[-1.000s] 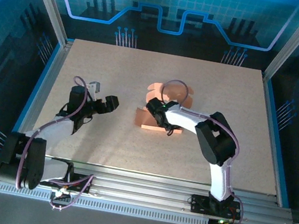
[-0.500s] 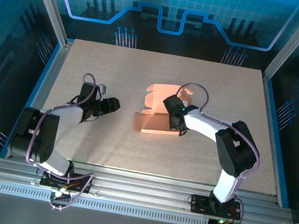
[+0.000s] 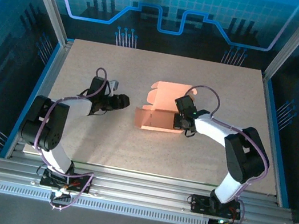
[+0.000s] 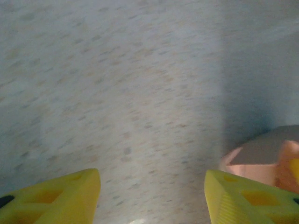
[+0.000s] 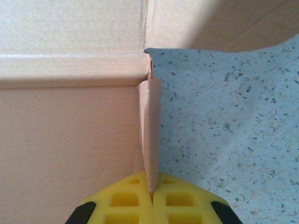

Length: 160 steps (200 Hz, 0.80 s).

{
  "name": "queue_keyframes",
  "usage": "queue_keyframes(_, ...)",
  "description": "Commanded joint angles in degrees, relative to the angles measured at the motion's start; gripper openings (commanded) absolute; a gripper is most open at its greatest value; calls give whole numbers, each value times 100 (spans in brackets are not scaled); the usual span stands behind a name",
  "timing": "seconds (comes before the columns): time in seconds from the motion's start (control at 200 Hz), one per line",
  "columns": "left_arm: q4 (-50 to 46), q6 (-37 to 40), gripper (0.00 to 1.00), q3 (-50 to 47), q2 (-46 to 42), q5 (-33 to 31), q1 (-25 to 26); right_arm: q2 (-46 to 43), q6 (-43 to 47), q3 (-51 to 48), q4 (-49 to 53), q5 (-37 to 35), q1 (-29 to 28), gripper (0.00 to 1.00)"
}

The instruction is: Fold the paper box

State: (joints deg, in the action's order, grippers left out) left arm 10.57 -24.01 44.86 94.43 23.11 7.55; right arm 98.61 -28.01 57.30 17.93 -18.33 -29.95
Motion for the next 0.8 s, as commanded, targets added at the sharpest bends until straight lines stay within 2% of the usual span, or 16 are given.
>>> queue_keyframes(0.0,769,782,67,223,-56,1356,124,-158,128,-70,-185,444,113,0)
queue_keyframes(0.105,417,1556,71,593,-24,1597,364,-184,239,-31,-125,631,150,0)
queue_keyframes(0.195,259,1897,71,829,145,1789,490,-208,332,41,-21,763,174,0)
queue_keyframes(0.275,291,1930,67,950,311,1881,486,-246,386,75,33,929,216,0)
queue_keyframes(0.335,214,1948,59,1074,430,1963,504,-270,401,92,89,970,241,0)
queue_keyframes(0.49,-302,2143,59,1364,587,1900,624,-280,413,105,193,1006,297,0)
queue_keyframes(0.67,-718,2121,52,1482,753,1909,709,-308,371,125,201,968,351,0)
queue_keyframes(0.795,-958,1995,51,1542,796,1642,812,-270,326,216,220,862,361,0)
